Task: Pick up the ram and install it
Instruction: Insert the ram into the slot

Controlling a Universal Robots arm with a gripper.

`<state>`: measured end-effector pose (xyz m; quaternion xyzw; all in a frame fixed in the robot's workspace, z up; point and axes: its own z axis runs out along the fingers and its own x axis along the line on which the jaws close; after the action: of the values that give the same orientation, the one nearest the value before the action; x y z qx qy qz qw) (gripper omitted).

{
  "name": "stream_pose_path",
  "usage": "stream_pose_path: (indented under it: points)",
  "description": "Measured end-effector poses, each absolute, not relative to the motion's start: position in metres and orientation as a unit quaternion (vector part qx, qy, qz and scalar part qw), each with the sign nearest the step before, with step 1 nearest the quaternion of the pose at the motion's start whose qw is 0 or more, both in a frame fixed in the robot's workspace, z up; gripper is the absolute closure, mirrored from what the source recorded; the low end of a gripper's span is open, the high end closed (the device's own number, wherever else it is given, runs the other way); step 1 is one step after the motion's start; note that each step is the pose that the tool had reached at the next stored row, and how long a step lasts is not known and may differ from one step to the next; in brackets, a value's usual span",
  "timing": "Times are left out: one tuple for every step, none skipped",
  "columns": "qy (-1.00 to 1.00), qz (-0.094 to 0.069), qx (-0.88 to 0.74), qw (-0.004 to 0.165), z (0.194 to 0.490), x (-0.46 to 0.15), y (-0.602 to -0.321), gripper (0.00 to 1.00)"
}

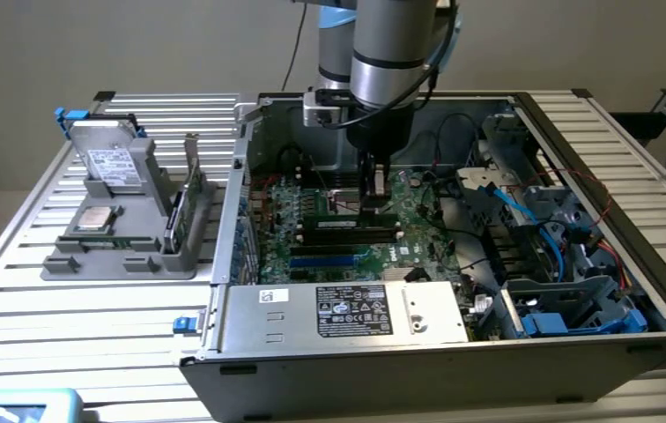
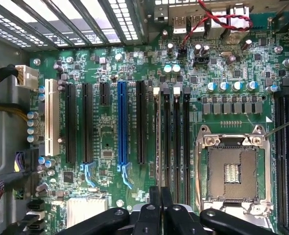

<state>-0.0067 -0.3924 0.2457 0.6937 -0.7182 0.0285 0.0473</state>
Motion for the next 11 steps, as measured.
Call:
stream_pose_path:
  points:
    - [-0.718, 0.029, 0.694, 0.047, 0.2451, -0.0067, -0.3923, 0.88]
    - [-0.718, 0.029, 0.694, 0.047, 0.2444, -0.0067, -0.3924, 0.88]
    - [-0.718, 0.029, 0.694, 0.047, 0.2437, -0.0067, -0.3924, 0.88]
    - [-0.718, 0.029, 0.694, 0.047, 0.2430, -0.0067, -0.3923, 0.88]
    - [-0.718, 0.029, 0.694, 0.047, 0.2425, -0.0067, -0.3924, 0.88]
    - [-0.718, 0.029, 0.694, 0.047, 0.2419, -0.0068, -0.3924, 0.88]
    - [-0.718, 0.029, 0.694, 0.047, 0.2415, -0.0067, -0.3924, 0.88]
    - [-0.718, 0.029, 0.694, 0.047, 0.2412, -0.0068, -0.3924, 0.88]
    - [-0.718, 0.028, 0.694, 0.047, 0.2408, -0.0068, -0.3924, 0.88]
    - [-0.718, 0.028, 0.694, 0.047, 0.2405, -0.0068, -0.3923, 0.88]
    - [-0.718, 0.028, 0.694, 0.047, 0.2401, -0.0068, -0.3923, 0.88]
